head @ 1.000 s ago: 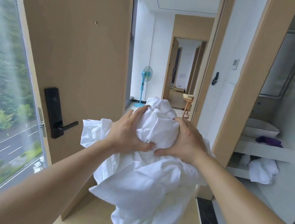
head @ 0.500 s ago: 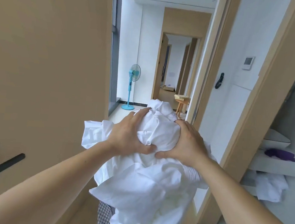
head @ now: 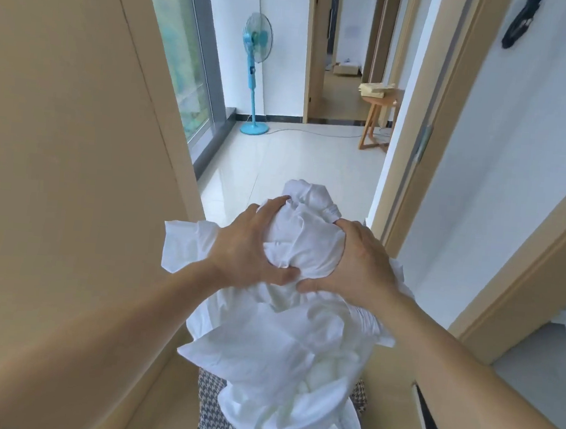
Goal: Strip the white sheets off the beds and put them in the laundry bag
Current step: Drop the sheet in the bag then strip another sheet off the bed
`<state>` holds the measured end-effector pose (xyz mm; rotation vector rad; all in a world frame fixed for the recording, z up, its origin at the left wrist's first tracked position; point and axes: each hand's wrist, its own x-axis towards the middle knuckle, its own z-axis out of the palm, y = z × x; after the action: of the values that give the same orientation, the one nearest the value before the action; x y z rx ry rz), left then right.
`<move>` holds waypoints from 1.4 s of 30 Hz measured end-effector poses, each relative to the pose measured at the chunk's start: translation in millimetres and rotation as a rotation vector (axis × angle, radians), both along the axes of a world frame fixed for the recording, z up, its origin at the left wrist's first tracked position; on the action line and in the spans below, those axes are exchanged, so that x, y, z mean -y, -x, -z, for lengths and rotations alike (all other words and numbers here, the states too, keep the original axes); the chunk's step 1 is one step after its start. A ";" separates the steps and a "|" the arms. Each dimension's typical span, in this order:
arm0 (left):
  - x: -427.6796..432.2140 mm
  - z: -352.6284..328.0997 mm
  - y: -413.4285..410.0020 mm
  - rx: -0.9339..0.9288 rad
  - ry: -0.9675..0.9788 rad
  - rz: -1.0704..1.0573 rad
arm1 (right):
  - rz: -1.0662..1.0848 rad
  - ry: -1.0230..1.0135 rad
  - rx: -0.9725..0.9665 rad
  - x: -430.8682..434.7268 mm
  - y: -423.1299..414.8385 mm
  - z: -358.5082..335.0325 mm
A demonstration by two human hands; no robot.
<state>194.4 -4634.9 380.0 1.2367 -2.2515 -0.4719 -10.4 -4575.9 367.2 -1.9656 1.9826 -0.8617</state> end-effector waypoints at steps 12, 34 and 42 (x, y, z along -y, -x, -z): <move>163.9 261.3 54.5 0.068 -0.315 0.002 | 0.042 -0.346 0.041 161.0 49.9 255.2; 181.6 741.7 -43.9 0.366 -0.844 0.073 | 0.141 -0.783 -0.024 157.5 -51.4 719.0; 208.3 753.8 -131.3 0.647 -0.694 -0.248 | 0.172 -0.825 -0.030 171.5 -57.2 723.7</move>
<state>325.7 -4843.2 -373.8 2.2567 -2.4634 -0.9034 46.8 -4747.4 -356.5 -1.3429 2.0632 0.0087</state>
